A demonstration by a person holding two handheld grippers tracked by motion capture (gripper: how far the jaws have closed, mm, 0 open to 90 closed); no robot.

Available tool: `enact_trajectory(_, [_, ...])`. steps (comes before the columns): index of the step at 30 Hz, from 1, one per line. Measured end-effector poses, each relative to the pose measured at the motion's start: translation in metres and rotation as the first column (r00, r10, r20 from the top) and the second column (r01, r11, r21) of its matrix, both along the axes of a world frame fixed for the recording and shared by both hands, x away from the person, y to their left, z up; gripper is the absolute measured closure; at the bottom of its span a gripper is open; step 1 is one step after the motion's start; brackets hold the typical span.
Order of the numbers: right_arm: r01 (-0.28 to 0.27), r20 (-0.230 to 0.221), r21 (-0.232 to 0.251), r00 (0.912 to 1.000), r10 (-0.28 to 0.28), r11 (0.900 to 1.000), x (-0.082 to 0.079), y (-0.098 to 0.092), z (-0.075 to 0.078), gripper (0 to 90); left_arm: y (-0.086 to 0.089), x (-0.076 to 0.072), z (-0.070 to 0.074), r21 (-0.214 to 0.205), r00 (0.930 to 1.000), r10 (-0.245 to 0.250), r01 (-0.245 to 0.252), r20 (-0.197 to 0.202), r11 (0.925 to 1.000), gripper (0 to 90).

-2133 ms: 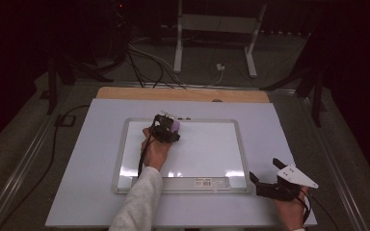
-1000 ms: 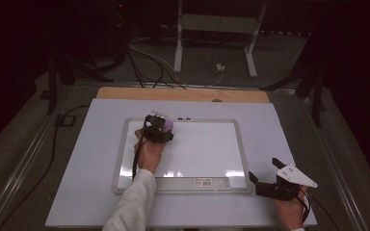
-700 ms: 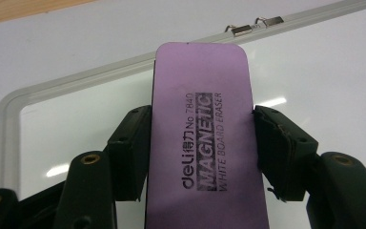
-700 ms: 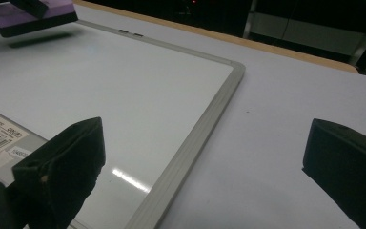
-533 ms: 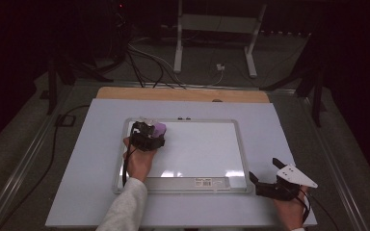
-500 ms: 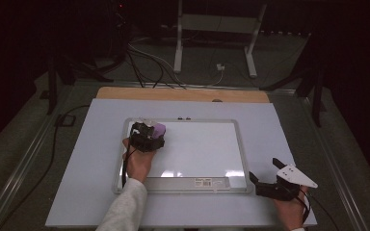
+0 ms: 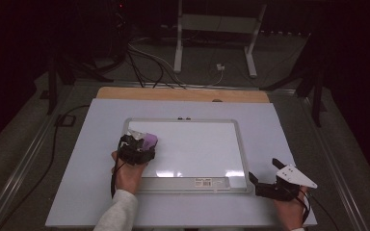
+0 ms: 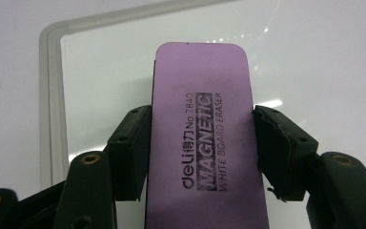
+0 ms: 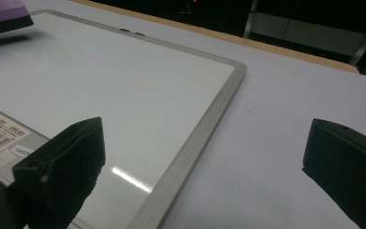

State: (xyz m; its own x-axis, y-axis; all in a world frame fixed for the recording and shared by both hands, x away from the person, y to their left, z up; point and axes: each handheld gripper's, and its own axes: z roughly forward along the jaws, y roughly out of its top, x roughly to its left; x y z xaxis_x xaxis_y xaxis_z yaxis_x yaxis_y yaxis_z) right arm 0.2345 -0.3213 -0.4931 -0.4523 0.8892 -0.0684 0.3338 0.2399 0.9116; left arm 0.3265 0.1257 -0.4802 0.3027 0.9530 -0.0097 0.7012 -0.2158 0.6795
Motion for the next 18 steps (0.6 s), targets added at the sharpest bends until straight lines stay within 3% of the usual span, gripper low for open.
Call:
enact_trajectory(11, [-0.004, -0.002, -0.005, 1.0, 0.004, 1.0, 0.0, 0.001, 0.0, 0.9, 0.019, -0.029, -0.001, -0.016, 0.9995, 0.008, -0.008, -0.031, 0.9998, 42.0])
enact_trajectory(18, [-0.01, -0.006, -0.012, 0.9999, 0.01, 0.9999, 0.0, 0.004, -0.001, 0.9, 0.022, -0.039, -0.009, -0.017, 0.9989, 0.002, -0.003, -0.047, 0.9999, 41.9])
